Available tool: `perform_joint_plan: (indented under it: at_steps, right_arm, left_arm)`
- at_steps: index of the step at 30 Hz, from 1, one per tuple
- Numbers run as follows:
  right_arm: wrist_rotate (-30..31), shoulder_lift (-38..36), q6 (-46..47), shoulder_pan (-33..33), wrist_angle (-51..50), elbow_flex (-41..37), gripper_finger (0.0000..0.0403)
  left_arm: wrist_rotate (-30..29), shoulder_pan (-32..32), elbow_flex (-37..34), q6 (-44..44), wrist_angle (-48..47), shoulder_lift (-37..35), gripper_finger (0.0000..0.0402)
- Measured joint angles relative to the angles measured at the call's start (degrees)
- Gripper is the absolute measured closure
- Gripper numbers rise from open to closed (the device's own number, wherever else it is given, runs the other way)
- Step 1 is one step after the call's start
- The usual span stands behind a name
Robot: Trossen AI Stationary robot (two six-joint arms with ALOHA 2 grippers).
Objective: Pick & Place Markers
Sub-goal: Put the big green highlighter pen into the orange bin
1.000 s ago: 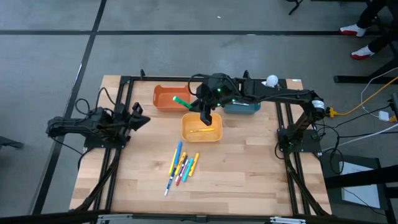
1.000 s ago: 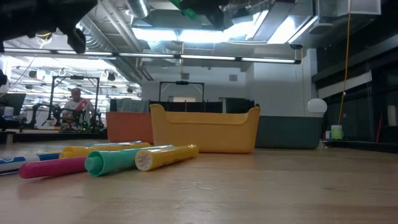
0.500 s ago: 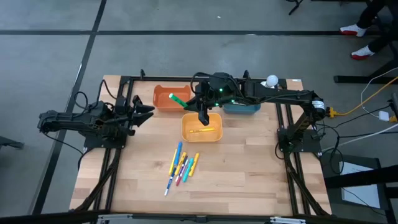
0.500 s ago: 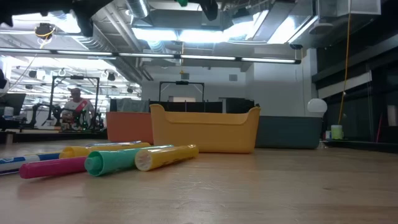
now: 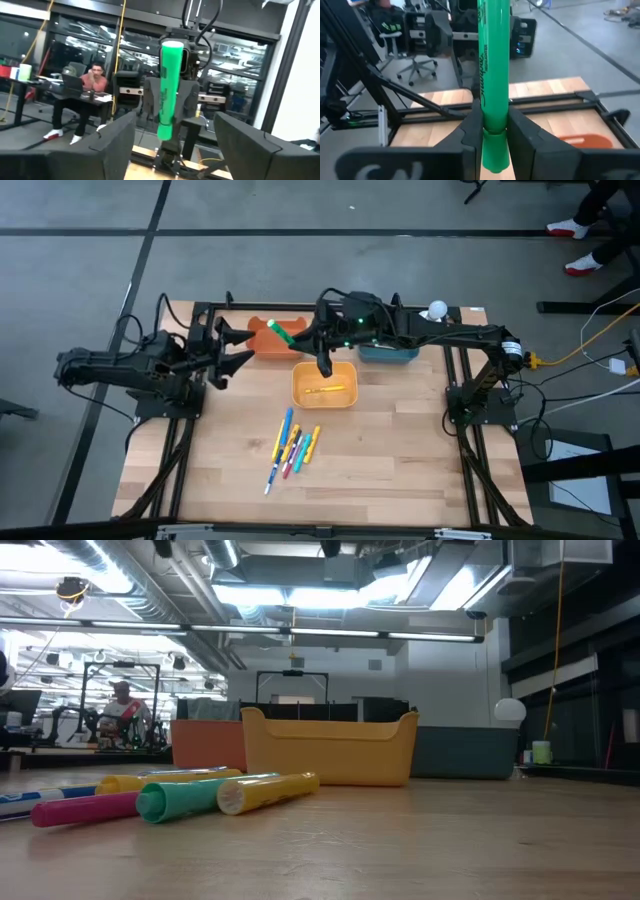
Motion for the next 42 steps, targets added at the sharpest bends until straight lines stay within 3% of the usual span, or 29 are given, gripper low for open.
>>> perform_joint_plan:
  at_steps: [6, 21, 37, 42]
  right_arm:
    - [-0.39, 0.00, 0.03, 0.00, 2.47, 0.01, 0.0339]
    - [-0.41, 0.02, -1.63, 1.97, 4.62, 0.02, 0.0339]
    - [-0.30, 0.02, -1.98, 2.75, 4.63, 0.02, 0.0339]
    - [-0.29, 0.02, -1.98, 2.75, 4.61, 0.02, 0.0339]
  left_arm:
    - [-0.01, 0.00, 4.73, 2.68, 2.52, 5.29, 0.0115]
    - [0.17, 0.00, 12.61, 6.08, 2.84, 13.48, 0.0114]
    - [2.58, 0.00, 14.63, 3.50, 6.35, 17.98, 0.0114]
    - [3.05, 0.00, 14.65, 3.48, 7.13, 18.86, 0.0131]
